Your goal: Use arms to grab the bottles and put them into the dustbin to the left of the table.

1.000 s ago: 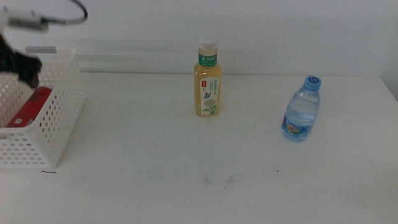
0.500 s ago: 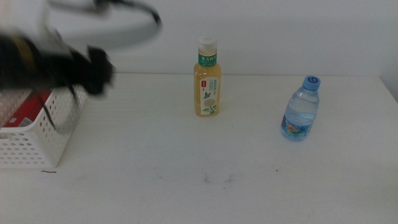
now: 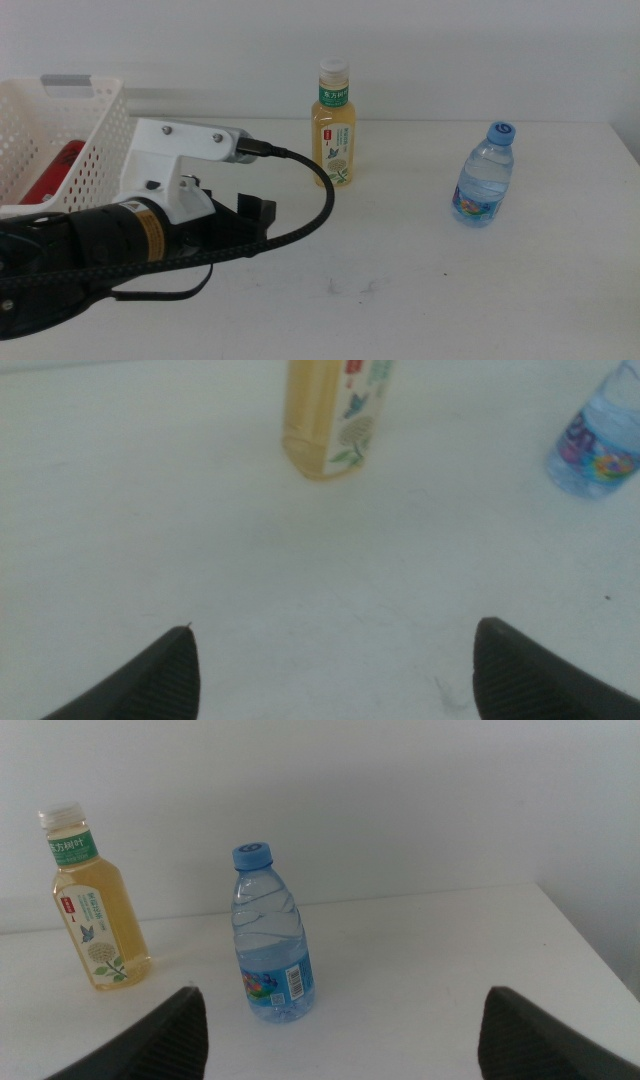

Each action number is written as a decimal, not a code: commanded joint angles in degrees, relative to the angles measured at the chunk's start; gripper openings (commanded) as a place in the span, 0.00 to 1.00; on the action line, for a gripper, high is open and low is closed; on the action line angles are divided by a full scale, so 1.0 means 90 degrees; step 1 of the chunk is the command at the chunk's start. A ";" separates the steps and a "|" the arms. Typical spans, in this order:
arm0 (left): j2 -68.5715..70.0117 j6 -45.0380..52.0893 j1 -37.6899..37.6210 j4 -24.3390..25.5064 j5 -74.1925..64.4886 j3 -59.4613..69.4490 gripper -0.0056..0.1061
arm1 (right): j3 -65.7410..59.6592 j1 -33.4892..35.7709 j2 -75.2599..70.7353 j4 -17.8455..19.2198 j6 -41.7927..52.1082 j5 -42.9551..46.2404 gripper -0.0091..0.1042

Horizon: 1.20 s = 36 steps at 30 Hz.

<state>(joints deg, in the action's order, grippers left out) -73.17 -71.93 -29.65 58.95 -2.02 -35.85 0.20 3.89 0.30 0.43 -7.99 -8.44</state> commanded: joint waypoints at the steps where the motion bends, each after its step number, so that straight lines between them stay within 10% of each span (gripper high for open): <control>1: -0.0090 -0.0102 -0.0032 0.0061 0.0224 0.0027 0.89 | -0.0022 -0.0048 -0.0033 0.0073 0.0036 0.0079 0.88; 7: -0.0161 0.0109 -0.0091 -0.0336 0.0180 -0.0167 0.89 | -0.0022 -0.0048 -0.0033 0.0073 0.0036 0.0079 0.88; 14: -0.1192 0.8820 -0.0612 -0.8862 0.1343 -0.0226 0.89 | -0.0022 -0.0048 -0.0033 0.0073 0.0036 0.0079 0.88; 16: -0.1692 1.0250 -0.1111 -1.0272 0.2818 -0.0240 0.89 | -0.0022 -0.0048 -0.0033 0.0073 0.0036 0.0079 0.88; 21: -0.3066 1.0257 -0.1841 -1.1425 0.5008 -0.0791 0.89 | -0.0022 -0.0048 -0.0033 0.0073 0.0036 0.0079 0.88; 36: -0.5339 1.0817 -0.1651 -1.1802 0.5011 -0.3363 0.89 | -0.0022 -0.0048 -0.0033 0.0073 0.0036 0.0079 0.88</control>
<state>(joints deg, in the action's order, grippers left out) -119.90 24.97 -45.09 -45.44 41.74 -64.17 0.20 3.89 0.30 0.43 -7.99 -8.31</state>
